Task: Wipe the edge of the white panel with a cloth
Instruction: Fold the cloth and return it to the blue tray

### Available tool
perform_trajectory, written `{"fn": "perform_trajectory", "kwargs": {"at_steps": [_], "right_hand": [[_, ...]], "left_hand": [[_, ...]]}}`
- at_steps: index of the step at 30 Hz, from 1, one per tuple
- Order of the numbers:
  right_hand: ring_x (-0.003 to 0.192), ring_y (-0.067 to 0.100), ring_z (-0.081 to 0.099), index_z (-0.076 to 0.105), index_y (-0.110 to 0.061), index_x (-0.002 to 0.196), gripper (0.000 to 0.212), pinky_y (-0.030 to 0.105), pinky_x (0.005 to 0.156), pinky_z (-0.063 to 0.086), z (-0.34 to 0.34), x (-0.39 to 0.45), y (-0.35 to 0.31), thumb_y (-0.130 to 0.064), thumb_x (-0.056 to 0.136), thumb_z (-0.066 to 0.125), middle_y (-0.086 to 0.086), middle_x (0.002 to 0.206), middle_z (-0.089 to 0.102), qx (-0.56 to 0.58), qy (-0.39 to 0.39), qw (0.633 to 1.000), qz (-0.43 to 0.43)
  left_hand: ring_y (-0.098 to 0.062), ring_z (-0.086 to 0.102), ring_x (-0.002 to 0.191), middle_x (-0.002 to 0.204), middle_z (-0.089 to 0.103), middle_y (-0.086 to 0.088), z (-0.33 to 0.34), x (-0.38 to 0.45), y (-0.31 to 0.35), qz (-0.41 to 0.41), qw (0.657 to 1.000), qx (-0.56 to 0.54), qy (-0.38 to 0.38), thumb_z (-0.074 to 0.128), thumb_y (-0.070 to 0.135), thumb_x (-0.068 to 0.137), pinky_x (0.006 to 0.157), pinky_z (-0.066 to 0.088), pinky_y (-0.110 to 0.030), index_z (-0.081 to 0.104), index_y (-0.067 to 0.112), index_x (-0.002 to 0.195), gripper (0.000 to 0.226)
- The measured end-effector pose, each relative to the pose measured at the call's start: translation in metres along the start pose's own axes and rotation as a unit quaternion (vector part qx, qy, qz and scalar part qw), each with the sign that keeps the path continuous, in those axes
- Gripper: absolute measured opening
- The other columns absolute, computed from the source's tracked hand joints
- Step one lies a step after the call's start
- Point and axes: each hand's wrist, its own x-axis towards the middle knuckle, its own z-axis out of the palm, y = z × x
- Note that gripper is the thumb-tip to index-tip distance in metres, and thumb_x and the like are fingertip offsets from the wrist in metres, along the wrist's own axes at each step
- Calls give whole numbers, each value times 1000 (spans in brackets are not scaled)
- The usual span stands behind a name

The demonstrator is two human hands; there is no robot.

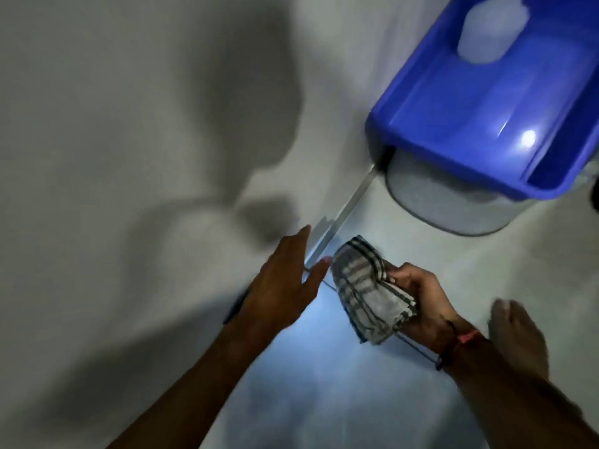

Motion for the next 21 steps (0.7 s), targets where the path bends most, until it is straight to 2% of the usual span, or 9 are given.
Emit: {"fn": "perform_trajectory", "kwargs": {"at_steps": [1, 3, 5, 7, 10, 13, 16, 18, 21], "right_hand": [[100, 35, 75, 66, -7, 135, 58, 47, 88, 62, 7, -13, -26, -11, 81, 46, 22, 119, 74, -24, -27, 999, 10], [105, 34, 75, 61, -7, 140, 59, 44, 89, 63, 19, -31, -78, -4, 82, 51, 22, 124, 72, -85, -77, 993, 25], [110, 35, 73, 62, -9, 137, 60, 45, 92, 62, 28, -36, -130, 2, 79, 57, 23, 127, 71, -150, -99, 983, 43], [104, 32, 75, 71, -15, 124, 53, 43, 88, 62, 37, -33, -187, -1, 73, 70, 20, 117, 76, -231, -86, 968, 51], [86, 27, 75, 76, -17, 106, 33, 38, 76, 59, 32, -29, -254, -14, 74, 85, 19, 99, 78, -356, -2, 932, 59], [69, 24, 73, 74, -15, 99, 25, 36, 64, 61, 21, -13, -303, -26, 78, 84, 12, 82, 77, -423, 45, 903, 55], [79, 30, 72, 69, -18, 88, 17, 52, 82, 62, 8, 15, -328, -23, 82, 84, 14, 89, 75, -501, 128, 856, 2], [98, 38, 73, 67, -12, 102, 28, 58, 94, 60, 4, 32, -335, -21, 82, 85, 22, 107, 75, -532, 172, 829, -18], [118, 43, 65, 57, -4, 122, 47, 57, 102, 54, -5, 62, -336, -16, 84, 83, 27, 127, 68, -564, 188, 804, -15]], "left_hand": [[-19, 50, 140, 158, 48, -4, -5, 17, 19, -74, 991, -104, -35, 56, 50, 104, 115, 41, -31, 36, 22, 161, 67], [-14, 70, 113, 133, 68, -2, -15, 48, 57, -202, 913, -332, -120, 64, 61, 92, 90, 59, -35, 59, 30, 143, 60], [-6, 75, 80, 96, 77, 5, -17, 72, 85, -190, 848, -457, -190, 76, 57, 85, 65, 61, -28, 76, 30, 111, 37], [-9, 75, 81, 93, 80, 2, -20, 98, 117, -142, 855, -467, -173, 83, 31, 90, 63, 62, -25, 79, 23, 107, 19], [-13, 71, 79, 90, 77, -7, -17, 140, 165, -122, 897, -419, -74, 84, 8, 90, 65, 61, -22, 78, 1, 106, 18], [-2, 54, 60, 75, 64, -4, -11, 183, 211, -101, 950, -291, 46, 88, 8, 85, 57, 44, -10, 73, -6, 91, 21], [-20, 62, 74, 82, 66, -12, -3, 214, 239, -88, 968, -200, 121, 87, 14, 87, 70, 51, -25, 69, -1, 94, 24], [-33, 69, 98, 106, 73, -18, 8, 231, 245, -98, 984, -115, 97, 77, 26, 97, 86, 53, -39, 64, -2, 112, 34], [-35, 61, 123, 132, 67, -17, 18, 255, 239, -113, 988, 96, 45, 61, 40, 104, 102, 51, -45, 55, 6, 133, 45]]}}
